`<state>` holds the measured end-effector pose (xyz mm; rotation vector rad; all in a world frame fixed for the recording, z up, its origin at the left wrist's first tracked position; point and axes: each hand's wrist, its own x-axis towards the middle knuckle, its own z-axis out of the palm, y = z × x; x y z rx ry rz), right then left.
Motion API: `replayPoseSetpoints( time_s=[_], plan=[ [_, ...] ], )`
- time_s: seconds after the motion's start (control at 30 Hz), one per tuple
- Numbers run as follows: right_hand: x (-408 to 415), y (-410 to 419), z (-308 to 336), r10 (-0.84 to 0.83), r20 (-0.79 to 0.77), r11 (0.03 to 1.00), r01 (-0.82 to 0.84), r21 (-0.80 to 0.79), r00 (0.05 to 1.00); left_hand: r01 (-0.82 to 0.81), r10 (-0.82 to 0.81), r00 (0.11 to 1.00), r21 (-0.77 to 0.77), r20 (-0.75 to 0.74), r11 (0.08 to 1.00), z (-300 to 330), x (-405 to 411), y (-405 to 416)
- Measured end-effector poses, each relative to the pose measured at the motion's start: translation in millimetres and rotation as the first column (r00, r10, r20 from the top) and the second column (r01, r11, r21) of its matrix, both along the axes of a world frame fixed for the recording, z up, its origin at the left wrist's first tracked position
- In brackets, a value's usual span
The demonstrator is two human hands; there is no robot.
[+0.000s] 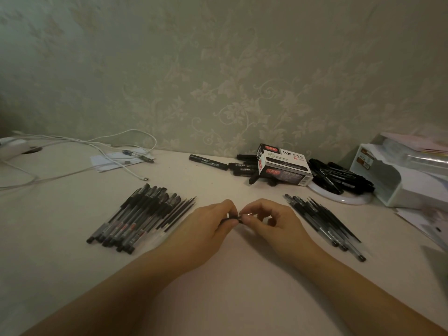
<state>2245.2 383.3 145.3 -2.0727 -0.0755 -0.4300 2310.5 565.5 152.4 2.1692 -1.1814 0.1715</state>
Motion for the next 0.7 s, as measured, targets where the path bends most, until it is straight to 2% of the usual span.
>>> replayPoseSetpoints(
  time_s=[0.3, 0.4, 0.53, 0.6, 0.67, 0.7],
  plan=[
    [1.3, -5.0, 2.9, -0.169, 0.023, 0.963, 0.160, 0.218, 0.985, -0.041, 0.041, 0.999, -0.018, -0.036, 0.999, 4.3, -1.7, 2.5],
    [0.9, -5.9, 4.6, -0.172, 0.024, 0.955, 0.161, 0.249, 0.985, -0.030, 0.029, 1.000, -0.013, -0.009, 0.999, 5.1, -3.5, 3.4],
    [0.2, -7.8, 6.7, -0.270, 0.048, 0.916, 0.241, 0.321, 0.962, -0.046, 0.046, 0.999, -0.017, -0.010, 0.999, 5.6, -3.0, 3.5],
    [-2.5, -6.9, 6.6, -0.255, 0.061, 0.948, 0.237, 0.212, 0.965, -0.068, 0.068, 0.998, -0.023, -0.006, 0.997, 5.5, -2.4, 4.0],
    [-6.1, -2.6, 6.5, -0.179, 0.082, 0.979, 0.186, -0.088, 0.980, -0.089, 0.088, 0.996, -0.032, -0.012, 0.996, 5.8, -1.5, 4.5],
    [-7.0, 0.2, 6.2, -0.131, 0.094, 0.956, 0.151, -0.253, 0.987, -0.096, 0.095, 0.995, -0.036, -0.015, 0.995, 5.9, -1.0, 4.6]
  ],
)
